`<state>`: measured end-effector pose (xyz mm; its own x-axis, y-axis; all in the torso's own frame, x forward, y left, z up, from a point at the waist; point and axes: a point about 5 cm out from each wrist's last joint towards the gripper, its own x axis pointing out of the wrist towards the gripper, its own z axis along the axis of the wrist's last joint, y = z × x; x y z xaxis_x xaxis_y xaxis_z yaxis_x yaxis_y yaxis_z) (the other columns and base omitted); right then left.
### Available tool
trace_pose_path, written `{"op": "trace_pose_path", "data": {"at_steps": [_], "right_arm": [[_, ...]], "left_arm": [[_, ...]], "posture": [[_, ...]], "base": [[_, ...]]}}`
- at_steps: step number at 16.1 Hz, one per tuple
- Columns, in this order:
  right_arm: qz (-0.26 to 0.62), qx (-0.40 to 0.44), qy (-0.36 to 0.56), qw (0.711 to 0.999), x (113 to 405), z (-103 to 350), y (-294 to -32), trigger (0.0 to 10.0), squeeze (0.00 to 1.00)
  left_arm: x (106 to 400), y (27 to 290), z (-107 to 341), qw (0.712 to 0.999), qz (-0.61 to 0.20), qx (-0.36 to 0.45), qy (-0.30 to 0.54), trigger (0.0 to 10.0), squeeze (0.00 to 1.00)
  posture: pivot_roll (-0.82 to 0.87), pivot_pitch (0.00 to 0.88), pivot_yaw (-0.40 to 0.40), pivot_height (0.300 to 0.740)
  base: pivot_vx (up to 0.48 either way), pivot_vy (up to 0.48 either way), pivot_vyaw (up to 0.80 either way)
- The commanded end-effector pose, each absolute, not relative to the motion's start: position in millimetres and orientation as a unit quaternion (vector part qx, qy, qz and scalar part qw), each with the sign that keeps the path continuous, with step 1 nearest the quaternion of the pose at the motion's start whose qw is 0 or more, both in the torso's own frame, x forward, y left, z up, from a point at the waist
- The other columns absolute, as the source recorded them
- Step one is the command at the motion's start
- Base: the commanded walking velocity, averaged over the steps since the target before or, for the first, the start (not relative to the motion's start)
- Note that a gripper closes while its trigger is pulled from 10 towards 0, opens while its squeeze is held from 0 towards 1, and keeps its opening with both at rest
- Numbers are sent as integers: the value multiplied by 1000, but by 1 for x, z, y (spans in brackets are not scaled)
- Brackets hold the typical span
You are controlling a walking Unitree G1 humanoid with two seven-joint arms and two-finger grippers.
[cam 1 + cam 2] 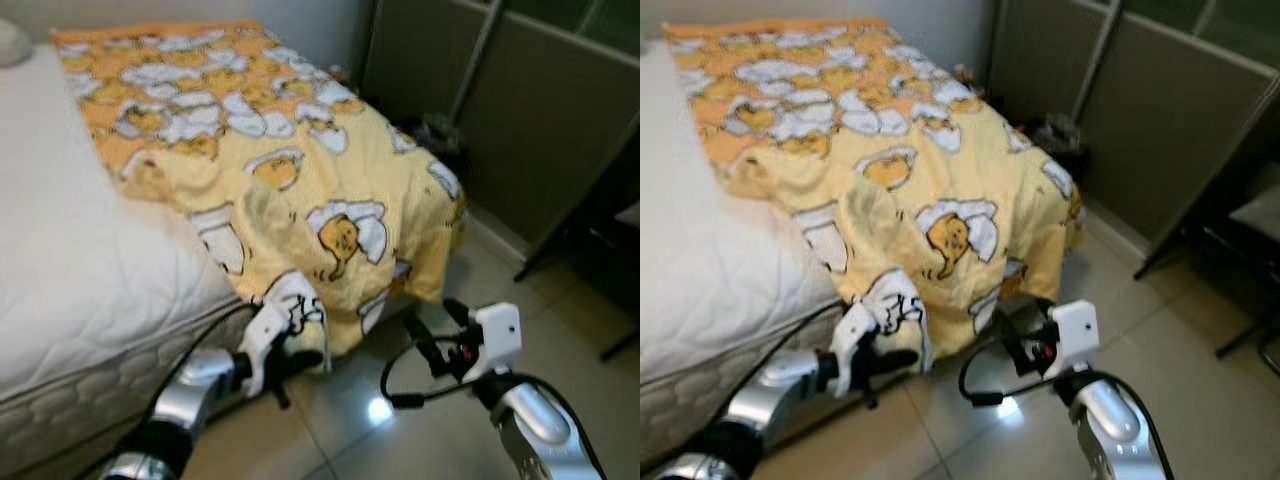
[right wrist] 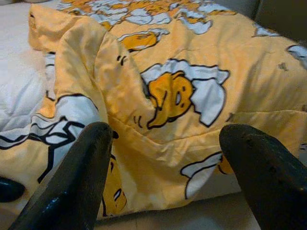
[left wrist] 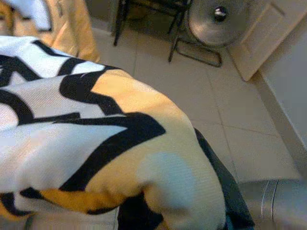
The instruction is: Clean up the room
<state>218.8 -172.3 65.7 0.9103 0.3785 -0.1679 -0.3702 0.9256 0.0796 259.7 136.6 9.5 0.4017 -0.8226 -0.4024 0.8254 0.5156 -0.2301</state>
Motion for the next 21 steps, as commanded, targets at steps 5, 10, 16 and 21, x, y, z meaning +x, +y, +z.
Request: {"op": "trace_pose_path", "data": {"at_steps": [5,10,16,21], "right_arm": [[196,22,94,976,222,62,-170,10000,0],[203,26,103,973,219,56,-165,10000,0],[207,26,102,973,222,54,-164,10000,0],[214,24,105,971,222,54,-163,10000,0]], "left_arm": [[244,163,-4,842,-465,7,274,0,0],[227,146,-5,798,-538,-7,271,0,0],[223,133,8,700,-661,1,269,0,0],[202,147,-1,613,-718,-2,329,0,0]], "posture": [[-66,27,-69,740],[-46,21,-57,740],[-61,18,-52,740],[-71,18,-52,740]], "base": [[0,0,0],[0,0,0],[0,0,0],[0,0,0]]}}
